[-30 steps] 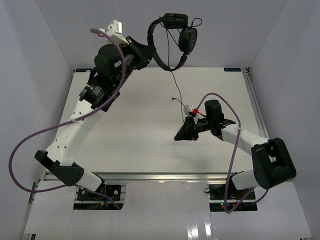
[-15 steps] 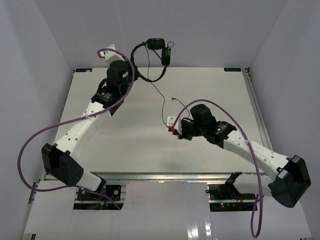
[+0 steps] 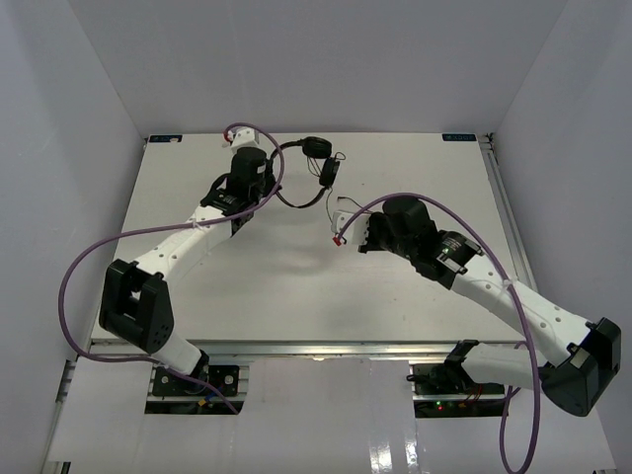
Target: Wrap the headphones
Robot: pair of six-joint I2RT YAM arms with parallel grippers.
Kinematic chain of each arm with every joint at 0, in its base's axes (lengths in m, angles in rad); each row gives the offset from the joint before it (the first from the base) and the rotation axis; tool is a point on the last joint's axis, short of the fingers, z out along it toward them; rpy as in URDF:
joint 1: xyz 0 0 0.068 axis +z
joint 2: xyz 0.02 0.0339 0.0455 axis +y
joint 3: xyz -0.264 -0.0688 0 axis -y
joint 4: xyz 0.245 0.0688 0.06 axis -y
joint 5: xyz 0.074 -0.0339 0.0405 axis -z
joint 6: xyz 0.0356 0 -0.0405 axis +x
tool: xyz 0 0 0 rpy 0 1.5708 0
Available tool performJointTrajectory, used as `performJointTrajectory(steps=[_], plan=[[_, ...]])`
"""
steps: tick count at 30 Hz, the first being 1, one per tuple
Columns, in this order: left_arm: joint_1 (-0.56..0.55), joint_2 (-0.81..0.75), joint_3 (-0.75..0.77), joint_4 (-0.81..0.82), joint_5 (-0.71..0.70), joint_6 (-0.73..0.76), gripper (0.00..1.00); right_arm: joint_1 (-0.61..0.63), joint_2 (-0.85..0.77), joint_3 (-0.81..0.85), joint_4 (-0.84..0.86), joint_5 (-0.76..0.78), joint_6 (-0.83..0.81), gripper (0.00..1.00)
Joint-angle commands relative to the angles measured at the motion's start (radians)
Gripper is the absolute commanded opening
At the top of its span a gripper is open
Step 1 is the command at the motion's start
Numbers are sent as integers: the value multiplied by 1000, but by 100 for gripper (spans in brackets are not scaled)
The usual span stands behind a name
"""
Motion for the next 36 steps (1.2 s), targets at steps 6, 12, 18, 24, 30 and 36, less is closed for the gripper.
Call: performJointTrajectory(steps=[6,12,18,24,30,36], plan=[[60,-80,65,7,98,-1,0,-3,-39,-48,-38,-103,0,8],[71,-18,46,15,100,34,0,-5,-39,81,-95,-111,-13,8],[72,87,19,52,163,40,0,-7,8,257,-159,-169,-8,8],[46,151,-9,92,285,66,0,-4,49,285,-116,-139,-24,8],[-5,148,-88,110,449,132,0,-8,95,280,-20,-74,-19,8],[-73,70,-206,116,558,225,0,-72,108,250,80,-14,-35,8]])
